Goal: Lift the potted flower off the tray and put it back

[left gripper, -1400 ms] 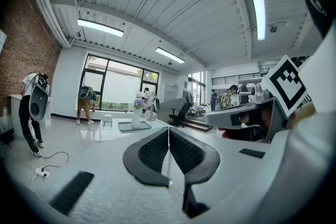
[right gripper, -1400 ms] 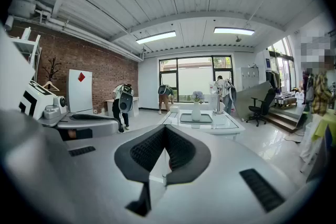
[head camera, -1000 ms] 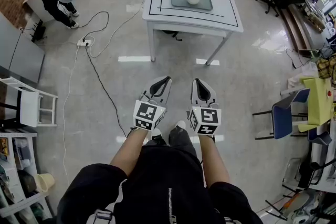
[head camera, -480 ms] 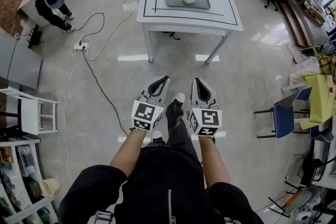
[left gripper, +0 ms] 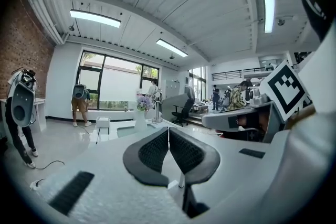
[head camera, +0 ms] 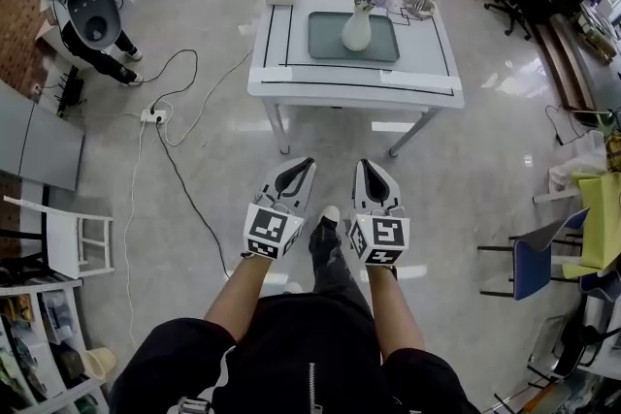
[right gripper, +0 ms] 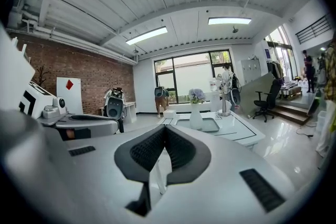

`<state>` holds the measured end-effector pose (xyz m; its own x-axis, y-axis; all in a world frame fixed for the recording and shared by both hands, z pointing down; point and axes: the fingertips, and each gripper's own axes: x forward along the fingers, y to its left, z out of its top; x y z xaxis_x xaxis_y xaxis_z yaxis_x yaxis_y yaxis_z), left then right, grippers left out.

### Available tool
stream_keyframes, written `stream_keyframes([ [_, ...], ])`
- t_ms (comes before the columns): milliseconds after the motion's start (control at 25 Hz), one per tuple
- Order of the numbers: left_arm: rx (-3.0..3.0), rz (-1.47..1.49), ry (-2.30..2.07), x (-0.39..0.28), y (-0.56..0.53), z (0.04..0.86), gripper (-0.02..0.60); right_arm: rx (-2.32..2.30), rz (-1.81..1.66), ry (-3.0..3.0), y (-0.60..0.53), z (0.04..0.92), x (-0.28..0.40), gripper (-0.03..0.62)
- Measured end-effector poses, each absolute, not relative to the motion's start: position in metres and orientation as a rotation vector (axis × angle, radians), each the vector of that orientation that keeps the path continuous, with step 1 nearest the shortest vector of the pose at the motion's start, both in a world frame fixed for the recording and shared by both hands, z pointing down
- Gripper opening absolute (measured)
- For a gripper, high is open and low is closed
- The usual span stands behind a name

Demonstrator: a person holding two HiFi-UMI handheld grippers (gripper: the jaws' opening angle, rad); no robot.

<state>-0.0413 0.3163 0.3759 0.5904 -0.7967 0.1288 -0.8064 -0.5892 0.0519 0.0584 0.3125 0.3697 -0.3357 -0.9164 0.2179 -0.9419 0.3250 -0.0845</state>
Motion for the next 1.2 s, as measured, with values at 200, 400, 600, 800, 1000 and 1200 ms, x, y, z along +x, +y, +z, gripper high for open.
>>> stream_keyframes([
  [200,2.688,0.165,-1.378,-0.022,0.228,0.371,0.012,1.668,0.273,-2.454,0.227,0.363,0.069,0.006],
  [400,2.665,0.173,-1.391,-0.006,0.159,0.368,0.012,1.613,0.270,-2.478,0.158,0.357,0.077,0.006],
  [600,2.647,0.173,-1.406,-0.002,0.105,0.369,0.012,1.600,0.301,-2.474,0.106,0.365,0.082,0.006],
  [800,2.642,0.151,-1.400,-0.004,0.059,0.368,0.012,1.601,0.324,-2.461,0.065,0.371,0.078,0.006],
  [1000,2.646,0.156,-1.360,-0.011,0.007,0.379,0.012,1.608,0.329,-2.423,0.020,0.383,0.070,0.006],
  [1200,2.665,0.159,-1.327,-0.021,-0.044,0.384,0.012,1.647,0.331,-2.375,-0.026,0.395,0.066,0.006],
])
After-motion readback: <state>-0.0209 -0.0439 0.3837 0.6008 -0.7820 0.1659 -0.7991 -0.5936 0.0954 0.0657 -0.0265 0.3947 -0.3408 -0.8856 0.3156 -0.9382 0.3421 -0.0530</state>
